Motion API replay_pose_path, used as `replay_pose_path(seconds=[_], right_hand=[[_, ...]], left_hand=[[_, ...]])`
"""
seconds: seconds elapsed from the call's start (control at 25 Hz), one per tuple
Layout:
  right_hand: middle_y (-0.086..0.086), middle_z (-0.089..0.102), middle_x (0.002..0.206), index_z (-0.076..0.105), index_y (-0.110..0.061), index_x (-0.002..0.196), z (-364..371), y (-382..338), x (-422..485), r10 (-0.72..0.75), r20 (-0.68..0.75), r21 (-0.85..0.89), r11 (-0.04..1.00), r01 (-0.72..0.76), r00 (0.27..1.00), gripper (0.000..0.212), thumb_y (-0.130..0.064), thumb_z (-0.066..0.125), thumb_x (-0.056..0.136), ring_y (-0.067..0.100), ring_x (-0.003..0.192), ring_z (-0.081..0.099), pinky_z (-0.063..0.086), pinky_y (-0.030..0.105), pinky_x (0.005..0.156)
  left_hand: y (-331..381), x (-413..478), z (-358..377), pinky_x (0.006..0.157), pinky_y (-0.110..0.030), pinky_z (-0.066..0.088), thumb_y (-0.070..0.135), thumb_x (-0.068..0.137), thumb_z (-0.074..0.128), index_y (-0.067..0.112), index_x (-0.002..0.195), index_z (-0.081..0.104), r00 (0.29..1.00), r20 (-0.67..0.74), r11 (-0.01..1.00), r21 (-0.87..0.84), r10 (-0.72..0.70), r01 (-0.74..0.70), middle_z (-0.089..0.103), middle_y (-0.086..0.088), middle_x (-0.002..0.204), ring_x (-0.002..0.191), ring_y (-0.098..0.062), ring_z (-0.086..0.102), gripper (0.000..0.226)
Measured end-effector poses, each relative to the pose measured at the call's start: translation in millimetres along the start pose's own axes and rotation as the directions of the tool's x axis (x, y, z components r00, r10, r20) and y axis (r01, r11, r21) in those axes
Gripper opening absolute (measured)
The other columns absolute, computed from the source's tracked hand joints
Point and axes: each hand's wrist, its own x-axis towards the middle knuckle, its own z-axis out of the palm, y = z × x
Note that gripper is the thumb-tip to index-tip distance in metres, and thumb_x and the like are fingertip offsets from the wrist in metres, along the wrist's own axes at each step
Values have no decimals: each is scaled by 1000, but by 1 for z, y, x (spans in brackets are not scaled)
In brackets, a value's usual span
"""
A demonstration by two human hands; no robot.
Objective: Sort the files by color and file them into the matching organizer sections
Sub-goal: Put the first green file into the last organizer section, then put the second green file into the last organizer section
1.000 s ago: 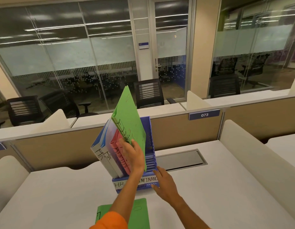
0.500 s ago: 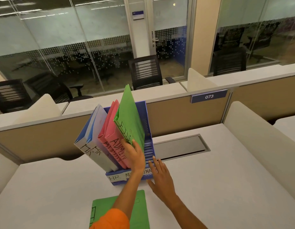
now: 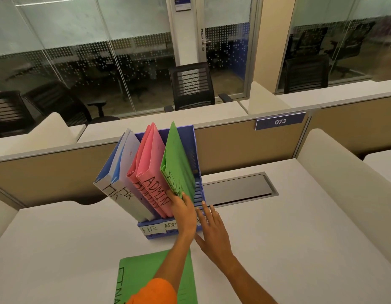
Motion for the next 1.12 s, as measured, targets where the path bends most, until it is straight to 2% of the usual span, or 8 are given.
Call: replay_pose_path(seconds=[0.08, 0.16, 0.28, 0.4, 0.52, 0.68, 0.88, 1.12], right_hand=[[3, 10, 163, 21, -24, 153, 0, -1, 0, 8, 3, -2, 1000, -8, 1000, 81, -49, 61, 88, 28, 149, 10, 20, 40, 117], [4, 14, 162, 24, -23, 152, -1, -2, 0, 12, 9, -6, 1000, -12, 1000, 81, -49, 63, 86, 29, 148, 13, 22, 41, 116], [6, 15, 161, 25, -22, 152, -6, -4, 0, 11, 33, -13, 1000, -11, 999, 81, -50, 63, 87, 30, 148, 14, 18, 43, 117], [1, -7, 162, 8, -27, 154, -10, -5, -1, 23, 74, -47, 999, -20, 997, 80, -54, 51, 92, 27, 150, -5, -1, 39, 120], [-3, -20, 160, -1, -29, 154, -15, -12, -14, 25, 70, -40, 999, -22, 997, 81, -58, 44, 93, 21, 149, -17, -13, 33, 119], [0, -16, 160, -2, -24, 154, -16, -27, -50, 30, 93, -43, 999, -26, 995, 82, -57, 42, 93, 24, 150, -12, -6, 35, 120], [0, -7, 163, 1, -24, 155, -6, -51, -107, 24, 191, 6, 1000, -26, 981, 81, -53, 45, 93, 22, 151, -6, -3, 33, 120], [1, 2, 164, 9, -23, 154, 3, -76, -160, 23, 312, 28, 999, -33, 950, 78, -51, 49, 93, 21, 151, 5, 17, 33, 121]], left_hand=[[-1, -1, -1, 57, -4, 44, 12, 101, 44, 8, 122, 41, 1000, 8, 1000, 2, -27, 27, 52, 11, 82, 68, -5, 56, 21], [-1, -2, -4, 55, -6, 45, 13, 100, 47, 7, 122, 43, 999, 22, 999, 9, -45, 45, 54, 10, 84, 71, -11, 59, 23], [-1, -9, -13, 73, -15, 48, 18, 98, 54, 8, 123, 47, 993, 86, 997, 11, -79, 78, 62, -2, 105, 91, -19, 62, 28], [-6, -25, -31, 89, -31, 53, 17, 95, 60, 11, 124, 48, 985, 143, 995, 43, -99, 93, 63, -5, 119, 105, -19, 62, 32], [-15, -48, -62, 96, -31, 52, 10, 94, 59, 15, 130, 48, 980, 186, 996, 66, -69, 57, 61, 2, 123, 111, -15, 60, 38], [-34, -81, -114, 102, -40, 50, 8, 95, 56, 15, 132, 49, 968, 209, 984, 144, -138, 109, 60, -1, 126, 115, -18, 59, 38], [-53, -116, -179, 101, -42, 51, 5, 94, 57, 14, 129, 52, 958, 176, 956, 227, -225, 183, 60, -8, 129, 115, -21, 58, 36], [-76, -143, -244, 102, -43, 49, 0, 91, 60, 7, 131, 51, 930, 100, 886, 356, -353, 298, 59, -12, 134, 120, -30, 58, 42]])
